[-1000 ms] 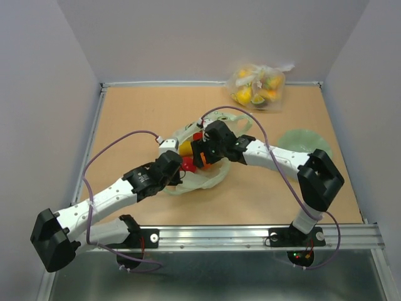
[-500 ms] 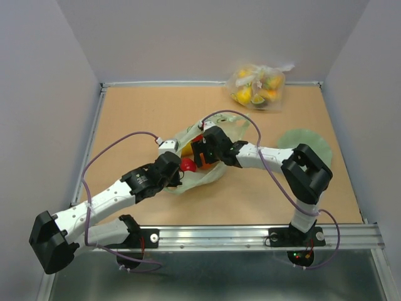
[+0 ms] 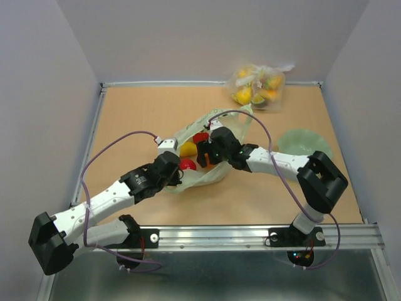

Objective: Untie the knot of the plastic bag and take out the fruit

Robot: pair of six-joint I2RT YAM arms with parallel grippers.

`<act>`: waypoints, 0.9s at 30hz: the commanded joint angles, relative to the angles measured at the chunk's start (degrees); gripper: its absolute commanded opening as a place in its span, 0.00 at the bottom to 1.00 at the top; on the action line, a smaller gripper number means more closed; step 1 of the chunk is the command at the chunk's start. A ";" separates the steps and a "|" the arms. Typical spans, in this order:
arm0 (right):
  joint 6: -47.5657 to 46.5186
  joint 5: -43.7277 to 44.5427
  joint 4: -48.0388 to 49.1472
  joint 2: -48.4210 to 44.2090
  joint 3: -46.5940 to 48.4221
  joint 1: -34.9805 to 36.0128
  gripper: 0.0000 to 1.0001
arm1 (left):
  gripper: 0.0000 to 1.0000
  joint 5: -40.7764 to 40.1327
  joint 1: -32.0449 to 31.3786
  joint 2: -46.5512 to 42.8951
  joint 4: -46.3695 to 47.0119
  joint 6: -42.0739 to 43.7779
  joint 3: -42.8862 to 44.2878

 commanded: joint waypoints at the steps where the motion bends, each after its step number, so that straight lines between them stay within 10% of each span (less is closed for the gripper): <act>1: -0.72 -5.01 1.76 -10.20 -0.50 0.48 0.04 | 0.00 -2.78 0.15 -0.49 1.71 1.10 0.59; 11: -3.19 -8.39 1.50 -26.30 -3.65 0.39 0.04 | 0.00 -5.60 0.23 2.67 2.67 3.38 2.52; 21: -2.40 40.98 -6.41 -43.97 -10.95 -3.29 0.00 | 0.00 -5.42 0.32 2.67 3.99 2.59 1.74; 27: 0.32 39.29 -9.84 -45.56 -13.16 -20.06 0.00 | 0.00 -5.42 0.32 1.71 4.34 2.42 1.04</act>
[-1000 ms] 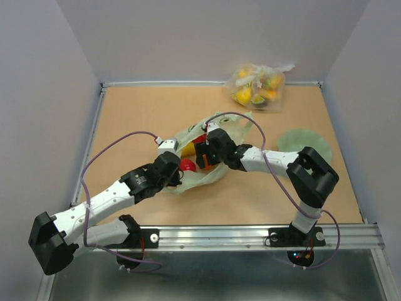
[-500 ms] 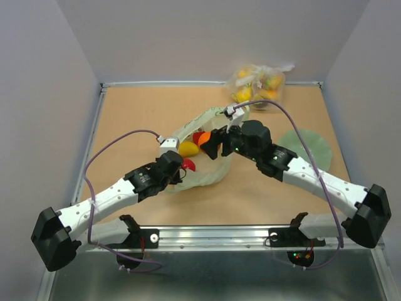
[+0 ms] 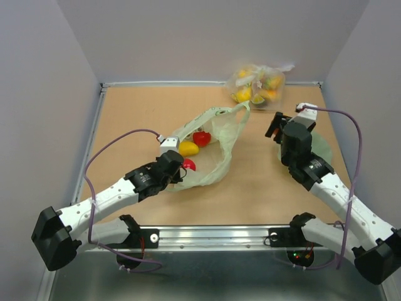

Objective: Untie the knot of the plastic bag and take out the fruit

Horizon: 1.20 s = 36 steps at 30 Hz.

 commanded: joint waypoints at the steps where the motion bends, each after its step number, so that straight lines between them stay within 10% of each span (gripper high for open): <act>1: 2.75 3.08 -3.00 0.47 -2.60 -12.83 0.01 | 0.00 -1.22 0.24 -1.85 1.46 0.12 0.88; 8: 7.24 -15.79 -3.00 10.56 -3.66 -32.61 0.00 | 0.00 -0.52 0.23 -3.97 1.81 -0.93 -0.08; 17: 7.42 -21.02 -2.22 27.18 -1.29 -38.36 0.03 | 0.00 0.36 0.32 -3.88 1.90 -0.58 0.53; 19: 7.24 -21.02 -1.86 29.11 -0.94 -38.45 0.11 | 0.00 0.44 0.32 -3.79 1.55 -0.49 0.62; 23: 6.98 -21.45 -1.51 29.83 -1.28 -38.45 0.71 | 0.00 0.97 0.32 -4.40 0.93 -0.75 0.44; 26: 5.84 -22.33 -1.60 28.43 -1.81 -38.45 0.95 | 0.00 1.41 0.32 -4.67 0.67 -0.93 0.27; 36: 1.10 -33.81 -6.08 15.60 0.55 -37.14 0.99 | 0.00 2.29 0.32 -4.67 -2.58 -1.11 0.88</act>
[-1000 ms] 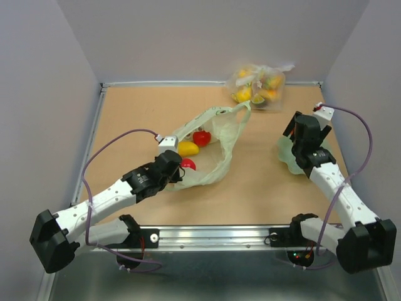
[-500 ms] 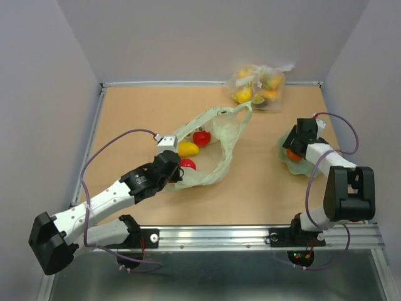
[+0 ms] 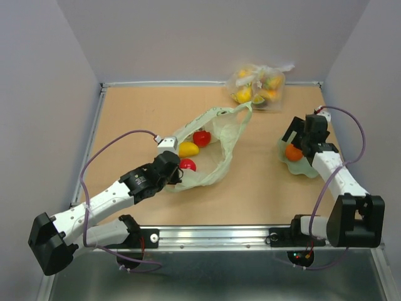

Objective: Untie the knot of the plastic bag and take out the fruit

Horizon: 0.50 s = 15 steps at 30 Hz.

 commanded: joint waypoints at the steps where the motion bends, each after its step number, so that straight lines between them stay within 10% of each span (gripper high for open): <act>1: -4.65 -8.88 -1.67 -7.67 3.66 2.25 0.98 | 0.00 0.50 0.32 -1.02 -1.71 -0.28 0.99; 15: -12.75 -23.93 -0.08 -11.77 14.29 37.30 0.96 | 0.00 4.10 0.32 0.65 -6.10 -2.12 2.22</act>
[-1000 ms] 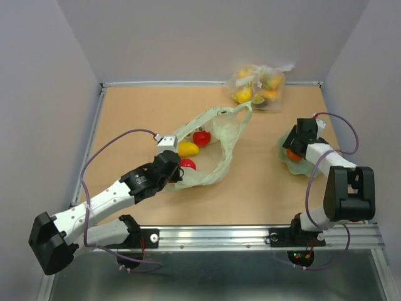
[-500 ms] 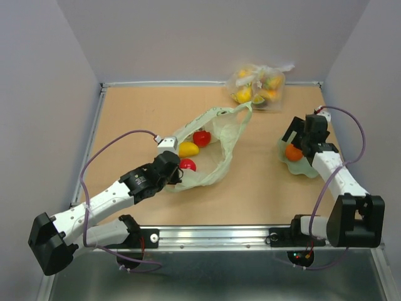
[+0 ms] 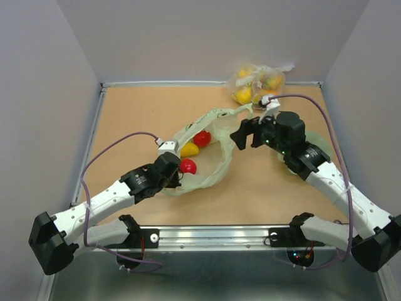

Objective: Untie the knot of the plastic bag and take out the fruit

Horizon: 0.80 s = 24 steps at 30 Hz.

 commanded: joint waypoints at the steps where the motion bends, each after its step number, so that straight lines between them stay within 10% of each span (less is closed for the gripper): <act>1: -4.38 -3.55 1.58 4.79 4.48 10.17 0.96 | 0.00 1.15 0.32 0.69 -2.91 -0.94 2.40; 8: -4.39 0.66 6.65 17.35 6.87 25.03 0.96 | 0.00 1.07 0.32 1.05 -6.26 -1.73 3.71; 24: 6.25 3.32 24.95 39.96 5.54 26.45 0.94 | 0.00 1.33 0.32 -3.43 -8.37 -3.75 2.13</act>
